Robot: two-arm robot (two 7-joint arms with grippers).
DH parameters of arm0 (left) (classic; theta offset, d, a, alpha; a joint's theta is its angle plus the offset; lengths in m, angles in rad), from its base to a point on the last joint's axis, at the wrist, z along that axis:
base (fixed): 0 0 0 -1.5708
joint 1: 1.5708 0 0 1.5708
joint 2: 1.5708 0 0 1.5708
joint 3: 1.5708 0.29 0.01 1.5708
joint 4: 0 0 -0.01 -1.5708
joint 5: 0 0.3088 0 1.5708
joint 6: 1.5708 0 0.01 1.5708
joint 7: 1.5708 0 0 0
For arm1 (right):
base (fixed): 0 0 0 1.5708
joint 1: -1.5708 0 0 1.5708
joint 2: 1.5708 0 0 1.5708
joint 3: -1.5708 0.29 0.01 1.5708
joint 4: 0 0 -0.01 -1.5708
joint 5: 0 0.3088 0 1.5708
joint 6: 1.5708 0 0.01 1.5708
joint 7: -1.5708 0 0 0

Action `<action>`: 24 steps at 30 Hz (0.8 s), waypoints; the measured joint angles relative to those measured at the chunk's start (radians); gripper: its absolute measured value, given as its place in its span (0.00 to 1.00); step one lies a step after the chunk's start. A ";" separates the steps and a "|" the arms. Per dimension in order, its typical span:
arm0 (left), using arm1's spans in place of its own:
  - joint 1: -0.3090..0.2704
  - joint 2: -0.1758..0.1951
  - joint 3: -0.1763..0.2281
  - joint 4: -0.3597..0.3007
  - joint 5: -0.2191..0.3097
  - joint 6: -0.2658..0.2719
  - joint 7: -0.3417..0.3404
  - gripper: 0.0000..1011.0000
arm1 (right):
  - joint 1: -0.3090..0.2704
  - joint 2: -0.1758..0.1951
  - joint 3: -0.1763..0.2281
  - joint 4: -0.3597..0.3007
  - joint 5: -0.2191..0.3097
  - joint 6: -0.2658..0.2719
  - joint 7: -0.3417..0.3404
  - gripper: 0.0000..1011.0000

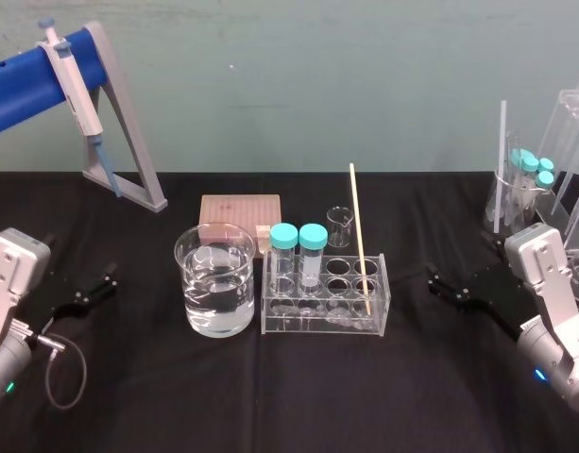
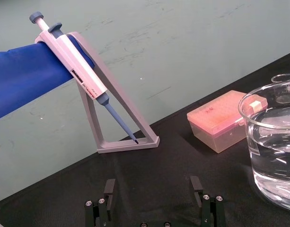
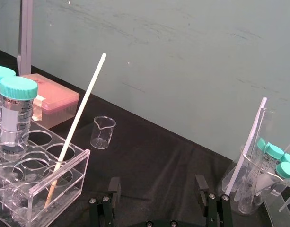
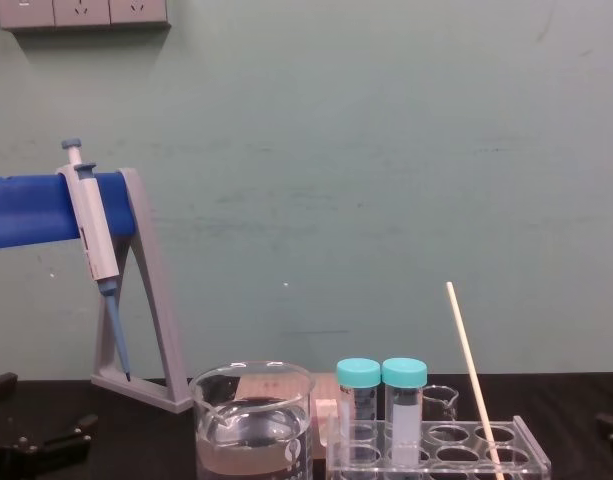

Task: Hold the thermometer with one hand and immerse one end into the beaker, then reinsert it into the test tube rack.

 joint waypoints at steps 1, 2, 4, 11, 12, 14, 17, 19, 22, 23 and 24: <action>0.000 0.000 0.000 0.000 0.000 0.000 0.000 0.99 | 0.000 0.000 0.000 0.000 0.000 0.000 0.000 0.99; 0.000 0.000 0.000 0.000 0.000 0.000 0.000 0.99 | 0.000 0.000 0.000 0.000 0.000 0.000 0.000 0.99; 0.000 0.000 0.000 0.000 0.000 0.000 0.000 0.99 | 0.000 0.000 0.000 0.000 0.000 0.000 0.000 0.99; 0.000 0.000 0.000 0.000 0.000 0.000 0.000 0.99 | 0.000 0.000 0.000 0.000 0.000 0.000 0.000 0.99; 0.000 0.000 0.000 0.000 0.000 0.000 0.000 0.99 | 0.000 0.000 0.000 0.000 0.000 0.000 0.000 0.99; 0.000 0.000 0.000 0.000 0.000 0.000 0.000 0.99 | 0.000 0.000 0.000 0.000 0.000 0.000 0.000 0.99; 0.000 0.000 0.000 0.000 0.000 0.000 0.000 0.99 | 0.000 0.000 0.000 0.000 0.000 0.000 0.000 0.99; 0.000 0.000 0.000 0.000 0.000 0.000 0.000 0.99 | 0.000 0.000 0.000 0.000 0.000 0.000 0.000 0.99; 0.000 0.000 0.000 0.000 0.000 0.000 0.000 0.99 | 0.000 0.000 0.000 0.000 0.000 0.000 0.000 0.99; 0.000 0.000 0.000 0.000 0.000 0.000 0.000 0.99 | 0.000 0.000 0.000 0.000 0.000 0.000 0.000 0.99; 0.000 0.000 0.000 0.000 0.000 0.000 0.000 0.99 | 0.000 0.000 0.000 0.000 0.000 0.000 0.000 0.99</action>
